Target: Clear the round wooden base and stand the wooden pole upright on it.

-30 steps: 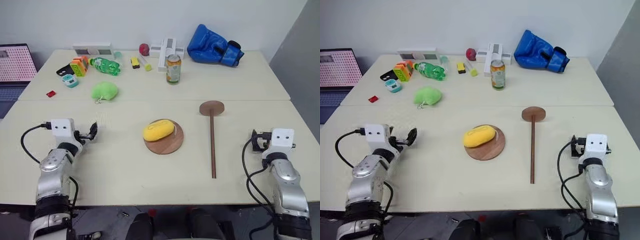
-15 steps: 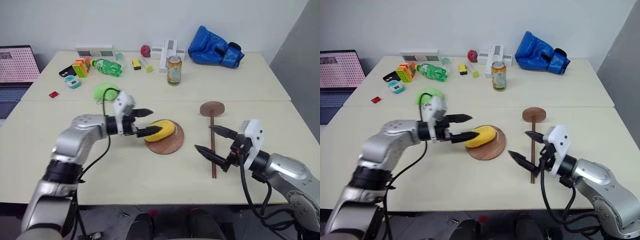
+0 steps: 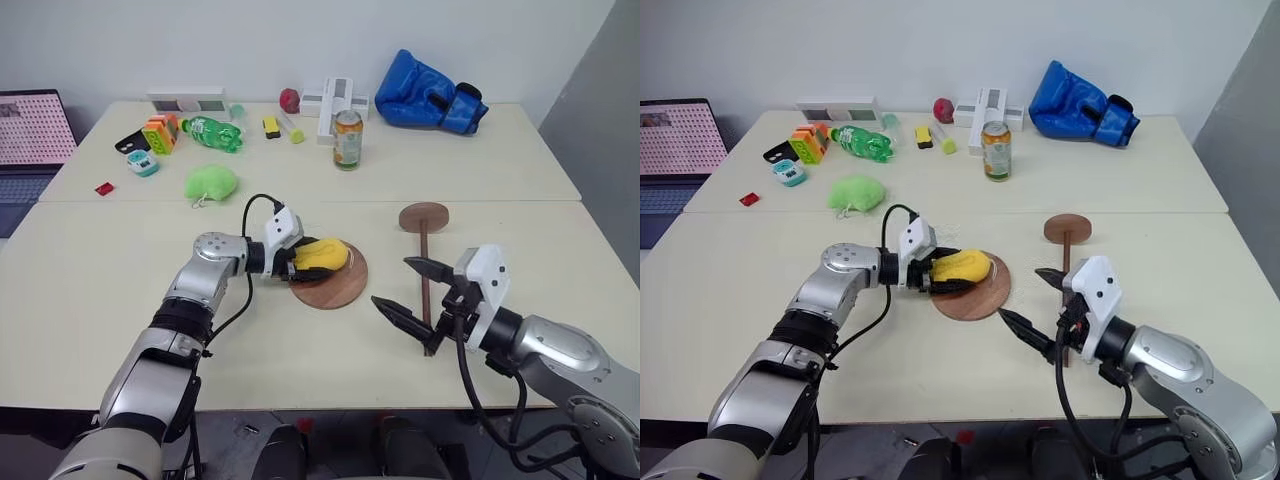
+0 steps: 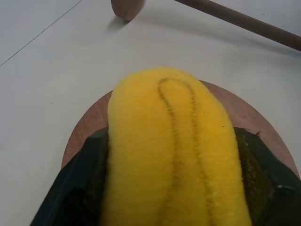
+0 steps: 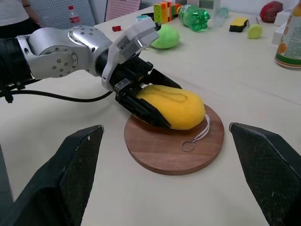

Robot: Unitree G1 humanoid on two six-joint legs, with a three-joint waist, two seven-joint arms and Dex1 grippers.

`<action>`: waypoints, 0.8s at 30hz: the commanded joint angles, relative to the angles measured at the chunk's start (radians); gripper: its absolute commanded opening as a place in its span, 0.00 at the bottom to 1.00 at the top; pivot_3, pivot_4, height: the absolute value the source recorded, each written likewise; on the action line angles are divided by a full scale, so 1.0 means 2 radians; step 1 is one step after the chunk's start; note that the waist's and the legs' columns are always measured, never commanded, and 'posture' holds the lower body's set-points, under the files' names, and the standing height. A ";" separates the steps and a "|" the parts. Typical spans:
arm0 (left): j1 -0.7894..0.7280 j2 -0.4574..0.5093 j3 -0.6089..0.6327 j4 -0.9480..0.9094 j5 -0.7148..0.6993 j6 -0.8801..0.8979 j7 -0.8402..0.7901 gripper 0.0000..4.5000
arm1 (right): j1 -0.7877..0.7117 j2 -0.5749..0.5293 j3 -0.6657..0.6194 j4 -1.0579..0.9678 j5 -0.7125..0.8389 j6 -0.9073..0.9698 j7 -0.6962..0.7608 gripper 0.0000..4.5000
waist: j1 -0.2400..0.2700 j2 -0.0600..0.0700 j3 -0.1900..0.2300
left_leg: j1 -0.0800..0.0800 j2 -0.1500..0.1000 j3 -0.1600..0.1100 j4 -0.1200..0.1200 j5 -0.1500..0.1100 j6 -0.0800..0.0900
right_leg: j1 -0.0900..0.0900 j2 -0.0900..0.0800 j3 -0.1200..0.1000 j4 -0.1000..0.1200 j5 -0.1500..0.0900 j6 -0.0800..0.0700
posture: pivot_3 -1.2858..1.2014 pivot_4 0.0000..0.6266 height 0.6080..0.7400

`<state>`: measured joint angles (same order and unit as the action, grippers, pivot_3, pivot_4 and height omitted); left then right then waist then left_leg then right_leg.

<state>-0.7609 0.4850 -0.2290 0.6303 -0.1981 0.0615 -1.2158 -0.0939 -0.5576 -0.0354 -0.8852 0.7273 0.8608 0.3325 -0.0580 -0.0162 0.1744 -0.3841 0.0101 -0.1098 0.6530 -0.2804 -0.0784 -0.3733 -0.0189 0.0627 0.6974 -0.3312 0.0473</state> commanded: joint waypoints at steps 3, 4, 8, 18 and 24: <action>-0.002 0.006 0.013 -0.010 0.009 -0.008 -0.005 0.47 | -0.030 0.001 0.003 0.004 0.005 -0.002 -0.002 1.00 | 0.000 0.000 0.000 | 0.000 0.000 0.000 0.000 0.000 0.000 | 0.000 0.000 0.000 0.000 0.000 0.000 | 0.52 0.24 1.00; 0.000 0.007 0.014 -0.014 0.010 -0.008 -0.005 0.42 | -0.035 -0.001 0.003 0.011 0.004 -0.004 0.003 1.00 | -0.001 0.000 0.000 | 0.000 0.000 0.000 0.000 0.000 0.000 | 0.000 0.000 0.000 0.000 0.000 0.000 | 0.52 0.24 1.00; 0.007 0.027 0.060 -0.055 -0.017 0.042 0.028 0.39 | -0.059 -0.002 0.011 0.037 0.001 -0.013 0.023 1.00 | -0.001 0.000 0.000 | 0.000 0.000 0.000 0.001 0.000 0.000 | 0.000 0.000 0.000 0.000 0.000 0.000 | 0.52 0.24 1.00; 0.017 0.101 0.254 0.023 -0.019 0.040 0.303 0.39 | -0.148 0.019 0.053 0.085 0.017 -0.028 0.093 1.00 | -0.007 -0.001 0.001 | 0.000 0.000 -0.001 0.002 0.000 0.000 | 0.000 0.000 0.000 0.001 0.000 0.000 | 0.52 0.24 1.00; 0.023 0.104 0.280 0.130 0.008 -0.010 0.423 0.39 | -0.187 0.025 0.070 0.112 0.015 -0.036 0.129 1.00 | 0.000 -0.001 0.000 | -0.001 0.000 -0.002 0.003 0.000 0.001 | 0.000 -0.001 -0.002 0.000 0.000 0.000 | 0.52 0.24 1.00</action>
<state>-0.7057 0.6959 0.3110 0.8234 -0.2021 0.1003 -0.4398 -0.4455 -0.5064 0.1051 -0.6540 0.7473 0.8164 0.5590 -0.0583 -0.0182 0.1753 -0.3865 0.0090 -0.1137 0.6598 -0.2811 -0.0773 -0.3737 -0.0209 0.0594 0.6984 -0.3310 0.0475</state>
